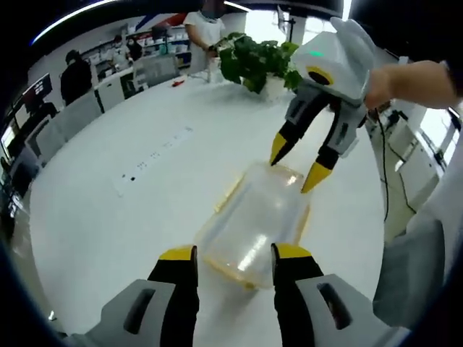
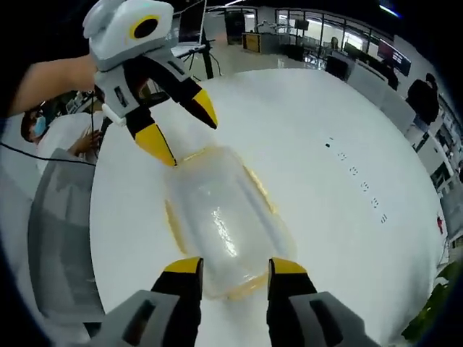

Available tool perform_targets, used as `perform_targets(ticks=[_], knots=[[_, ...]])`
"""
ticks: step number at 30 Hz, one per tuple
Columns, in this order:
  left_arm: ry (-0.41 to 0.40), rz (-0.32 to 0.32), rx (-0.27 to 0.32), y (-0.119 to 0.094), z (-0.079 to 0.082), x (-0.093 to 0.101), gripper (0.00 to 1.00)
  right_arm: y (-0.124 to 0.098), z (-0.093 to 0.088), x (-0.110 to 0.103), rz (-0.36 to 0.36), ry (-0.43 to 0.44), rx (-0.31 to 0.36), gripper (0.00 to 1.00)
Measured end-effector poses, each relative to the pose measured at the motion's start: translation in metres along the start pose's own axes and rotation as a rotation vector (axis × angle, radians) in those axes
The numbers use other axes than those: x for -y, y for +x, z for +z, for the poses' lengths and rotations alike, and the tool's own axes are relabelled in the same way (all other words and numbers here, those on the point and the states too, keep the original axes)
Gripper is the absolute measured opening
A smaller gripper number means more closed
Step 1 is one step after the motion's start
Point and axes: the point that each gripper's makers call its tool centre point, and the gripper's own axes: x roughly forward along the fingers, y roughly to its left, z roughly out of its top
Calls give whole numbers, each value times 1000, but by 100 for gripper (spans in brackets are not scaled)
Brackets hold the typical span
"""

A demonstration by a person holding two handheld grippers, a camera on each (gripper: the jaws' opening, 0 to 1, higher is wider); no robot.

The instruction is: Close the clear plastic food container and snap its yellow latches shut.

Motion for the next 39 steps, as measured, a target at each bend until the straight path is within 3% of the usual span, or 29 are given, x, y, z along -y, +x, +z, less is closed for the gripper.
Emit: perform_targets(ticks=[1, 10, 13, 20, 30, 36, 39], knots=[[14, 2, -23, 1, -3, 0, 37, 0, 1, 0, 0, -2, 4, 33], [108, -30, -37, 11, 1, 11, 37, 3, 6, -2, 14, -112, -9, 35], [197, -25, -57, 13, 1, 12, 35, 2, 6, -3, 20, -144, -17, 34], [274, -44, -82, 19, 2, 20, 34, 5, 13, -9, 52, -229, -10, 34], [328, -70, -87, 27, 7, 28, 35, 10, 19, -15, 74, -347, 7, 31], [320, -88, -98, 32, 5, 30, 29, 15, 23, -16, 88, -358, 20, 32], [329, -88, -90, 34, 7, 29, 32, 16, 26, -15, 90, -358, 28, 32]])
